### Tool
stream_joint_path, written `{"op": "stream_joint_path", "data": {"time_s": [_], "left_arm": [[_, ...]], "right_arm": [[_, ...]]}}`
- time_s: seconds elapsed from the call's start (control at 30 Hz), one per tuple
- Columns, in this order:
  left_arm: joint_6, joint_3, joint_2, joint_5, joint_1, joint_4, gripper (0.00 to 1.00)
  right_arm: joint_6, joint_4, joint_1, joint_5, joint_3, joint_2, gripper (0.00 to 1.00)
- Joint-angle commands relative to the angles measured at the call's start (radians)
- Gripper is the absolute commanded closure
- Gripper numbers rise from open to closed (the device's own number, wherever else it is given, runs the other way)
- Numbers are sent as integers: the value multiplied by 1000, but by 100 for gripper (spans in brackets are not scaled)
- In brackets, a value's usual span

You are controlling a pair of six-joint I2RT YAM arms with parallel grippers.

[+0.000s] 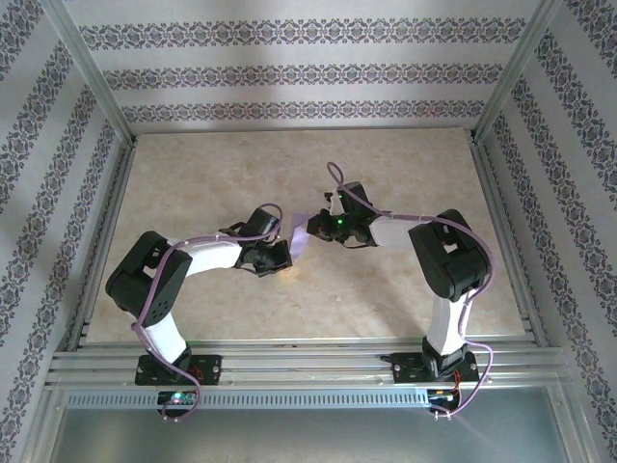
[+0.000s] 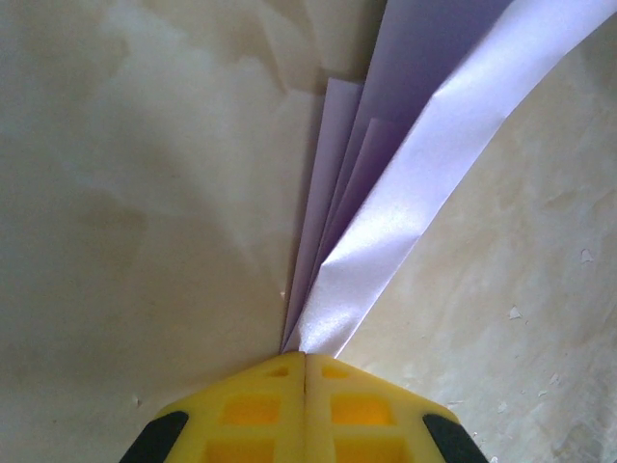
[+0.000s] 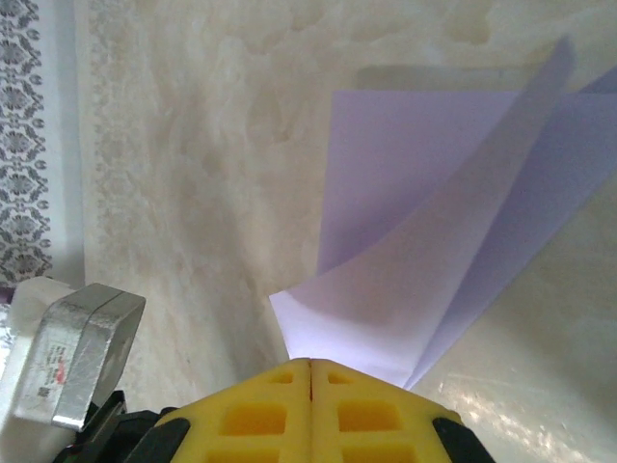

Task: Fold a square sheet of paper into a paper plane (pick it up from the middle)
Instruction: Fold the wing for the fifth time at the center of the table.

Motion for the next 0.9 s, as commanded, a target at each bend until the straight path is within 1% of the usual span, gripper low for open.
{"op": "stream_joint_path", "data": {"time_s": [0.0,0.2,0.57,0.73,0.87], "left_arm": [[25,3,24,-25,1,-81,100],[27,4,26,-16,0,-86,100],[57,29,-2,3,0,-108,100],[79,63,-26,32,1,-105,100],[87,101,-34,37,1,-68,100]], "right_arm": [[-62,-37,14,-39,53,49,94],[-94,-99,21,-36,124,110,94],[-99,-228,28,47,177,190,94],[-104,-260,39,60,183,202,94],[-93,-272,56,63,168,184,94]]}}
